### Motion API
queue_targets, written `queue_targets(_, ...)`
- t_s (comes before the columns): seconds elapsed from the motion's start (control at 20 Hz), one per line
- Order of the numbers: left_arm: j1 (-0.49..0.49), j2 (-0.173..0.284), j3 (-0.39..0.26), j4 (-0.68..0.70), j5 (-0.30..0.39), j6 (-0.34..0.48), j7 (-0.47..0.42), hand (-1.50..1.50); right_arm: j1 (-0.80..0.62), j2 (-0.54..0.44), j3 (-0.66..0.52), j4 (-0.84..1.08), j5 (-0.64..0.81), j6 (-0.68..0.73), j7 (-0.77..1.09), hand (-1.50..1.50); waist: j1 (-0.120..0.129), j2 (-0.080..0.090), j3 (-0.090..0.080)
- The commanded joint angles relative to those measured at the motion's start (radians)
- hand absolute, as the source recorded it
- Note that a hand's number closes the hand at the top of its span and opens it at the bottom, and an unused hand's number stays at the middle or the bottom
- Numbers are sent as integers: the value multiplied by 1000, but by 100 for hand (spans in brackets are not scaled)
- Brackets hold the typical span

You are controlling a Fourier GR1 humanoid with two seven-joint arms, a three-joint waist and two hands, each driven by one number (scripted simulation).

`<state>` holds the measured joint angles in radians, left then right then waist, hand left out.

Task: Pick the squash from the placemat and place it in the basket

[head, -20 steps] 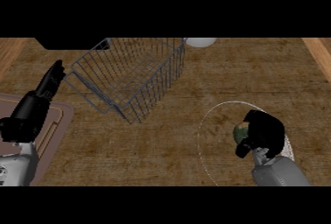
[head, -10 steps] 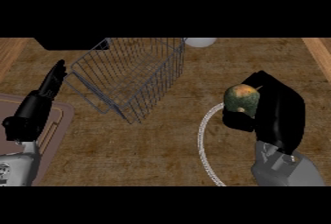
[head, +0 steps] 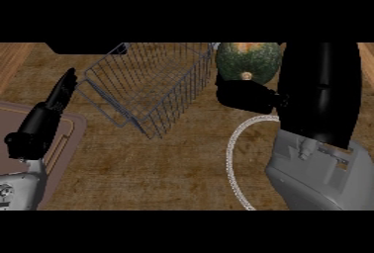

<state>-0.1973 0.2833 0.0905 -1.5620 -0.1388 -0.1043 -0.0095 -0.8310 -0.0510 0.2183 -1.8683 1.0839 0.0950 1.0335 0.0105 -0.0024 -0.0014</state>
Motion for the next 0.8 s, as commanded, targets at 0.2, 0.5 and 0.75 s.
queue_targets(0.2,-9,-30,-29,18,-29,14,-12,0,-426,50,-105,362,-145,44,130,150,24,5,-1)
queue_targets(0.5,-53,1,-2,-15,3,-21,52,0,-572,51,-104,616,-206,-77,155,150,28,4,0)
queue_targets(0.75,-35,-15,-16,5,-10,-17,3,0,-670,51,-135,860,-313,-145,118,150,44,10,-1)
